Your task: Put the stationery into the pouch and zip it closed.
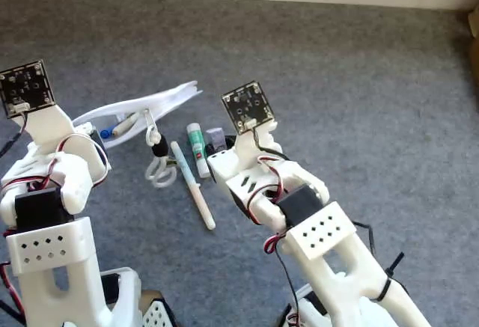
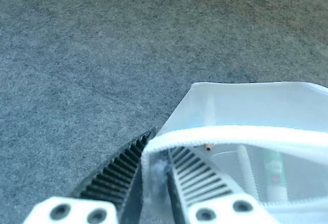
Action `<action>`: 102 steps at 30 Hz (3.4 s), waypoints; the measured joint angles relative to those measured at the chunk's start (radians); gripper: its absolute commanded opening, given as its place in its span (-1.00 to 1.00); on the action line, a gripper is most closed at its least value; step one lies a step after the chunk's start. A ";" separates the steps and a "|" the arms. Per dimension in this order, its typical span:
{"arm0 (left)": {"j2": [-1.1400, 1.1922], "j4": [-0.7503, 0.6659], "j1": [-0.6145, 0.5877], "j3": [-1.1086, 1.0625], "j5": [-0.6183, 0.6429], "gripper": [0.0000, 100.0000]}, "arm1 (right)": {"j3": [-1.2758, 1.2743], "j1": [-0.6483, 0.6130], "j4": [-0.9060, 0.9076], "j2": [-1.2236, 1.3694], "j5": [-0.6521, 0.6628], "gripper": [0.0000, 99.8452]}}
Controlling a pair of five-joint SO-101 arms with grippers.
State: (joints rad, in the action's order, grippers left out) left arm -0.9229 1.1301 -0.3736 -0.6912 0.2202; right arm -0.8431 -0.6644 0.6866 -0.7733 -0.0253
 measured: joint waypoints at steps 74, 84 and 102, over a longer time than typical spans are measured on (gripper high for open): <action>0.014 0.048 0.014 0.037 -0.026 -0.98 | -0.043 -0.213 -0.230 -0.368 -0.110 -0.99; 0.014 0.087 0.058 0.052 -0.034 -0.98 | -0.044 -0.215 -0.230 -0.508 -0.110 -0.99; -0.144 0.117 0.120 0.018 -0.120 -0.98 | -0.264 -0.249 -0.551 -0.551 0.044 -0.99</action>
State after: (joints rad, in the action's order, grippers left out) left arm -1.0671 1.2467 -0.2539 -0.6728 0.1005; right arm -1.1070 -0.9129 0.1358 -1.3241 0.0192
